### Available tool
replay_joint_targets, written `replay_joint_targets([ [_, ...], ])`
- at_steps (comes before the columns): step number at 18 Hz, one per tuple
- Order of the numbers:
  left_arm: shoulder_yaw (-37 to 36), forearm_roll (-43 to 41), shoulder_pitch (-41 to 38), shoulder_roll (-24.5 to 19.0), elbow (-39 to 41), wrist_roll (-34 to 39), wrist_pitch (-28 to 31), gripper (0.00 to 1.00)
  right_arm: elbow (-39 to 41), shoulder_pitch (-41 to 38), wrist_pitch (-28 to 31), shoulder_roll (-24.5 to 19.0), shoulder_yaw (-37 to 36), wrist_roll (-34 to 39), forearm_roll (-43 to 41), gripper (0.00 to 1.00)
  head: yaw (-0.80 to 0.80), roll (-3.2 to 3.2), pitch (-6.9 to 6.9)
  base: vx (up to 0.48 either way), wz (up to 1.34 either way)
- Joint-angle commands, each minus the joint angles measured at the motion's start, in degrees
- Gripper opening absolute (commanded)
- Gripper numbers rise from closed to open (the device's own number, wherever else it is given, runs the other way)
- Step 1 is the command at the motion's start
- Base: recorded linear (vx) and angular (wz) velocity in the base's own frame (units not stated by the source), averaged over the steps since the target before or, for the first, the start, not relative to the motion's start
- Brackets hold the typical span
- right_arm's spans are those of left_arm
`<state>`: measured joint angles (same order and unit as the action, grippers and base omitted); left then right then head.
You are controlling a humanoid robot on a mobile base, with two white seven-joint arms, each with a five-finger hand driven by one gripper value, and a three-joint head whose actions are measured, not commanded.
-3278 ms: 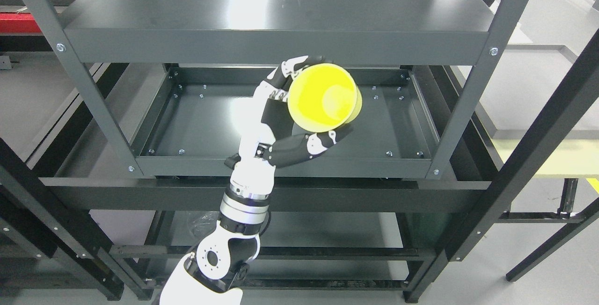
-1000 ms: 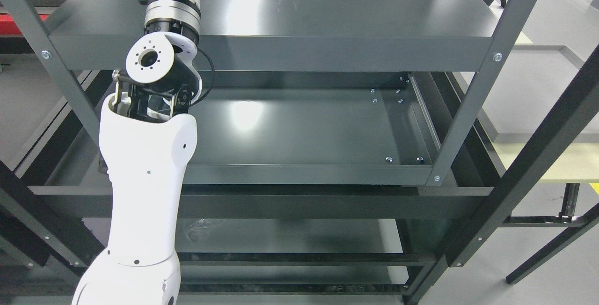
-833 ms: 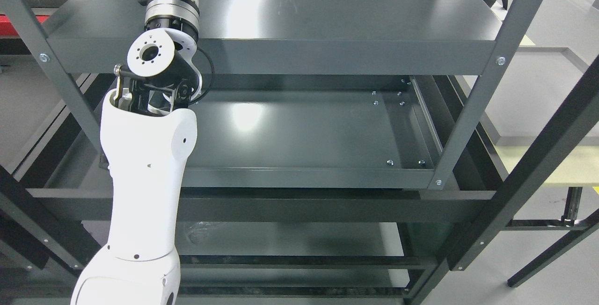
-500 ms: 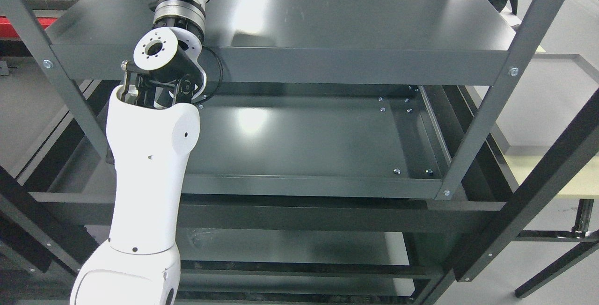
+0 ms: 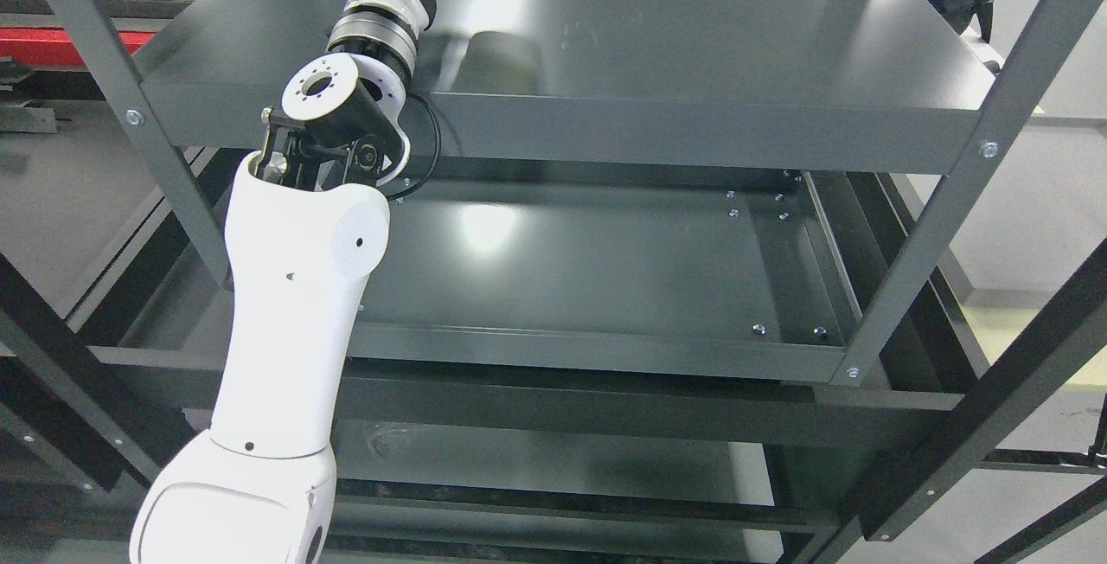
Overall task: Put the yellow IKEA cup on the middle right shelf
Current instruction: 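Lower the cup onto the shelf surface and open the left hand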
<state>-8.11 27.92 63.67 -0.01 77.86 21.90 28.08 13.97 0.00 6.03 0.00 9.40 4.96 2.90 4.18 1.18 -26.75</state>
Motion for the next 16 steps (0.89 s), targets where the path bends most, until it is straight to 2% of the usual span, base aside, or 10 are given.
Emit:
replay_joint_targets([
  [1,-3.2,1.7,0.5,-1.0,-4.1,-0.1,1.7,0.56,0.0,-0.4,0.0,1.0,0.0,0.0,0.0,0.99,0.00,0.00,0.00,-0.010,0.05],
  [6,-3.3,1.9,1.6,-1.0,-3.9,-0.5,1.6,0.76,0.0,-0.4,0.0,1.0,0.0,0.0,0.0,0.99,0.00,0.00,0.00,-0.016,0.04],
  [9,-3.3,1.9,3.1,-1.0,-3.9,-0.5,1.4,0.85,0.0,-0.4,0.0,1.0,0.0,0.0,0.0,0.99,0.00,0.00,0.00,-0.032,0.03],
  [16,-3.3,1.7,6.9,-1.0,-2.5,0.2,0.0,0.92,0.0,-0.4,0.0,1.0,0.0,0.0,0.0,0.99,0.00,0.00,0.00,-0.017,0.02],
])
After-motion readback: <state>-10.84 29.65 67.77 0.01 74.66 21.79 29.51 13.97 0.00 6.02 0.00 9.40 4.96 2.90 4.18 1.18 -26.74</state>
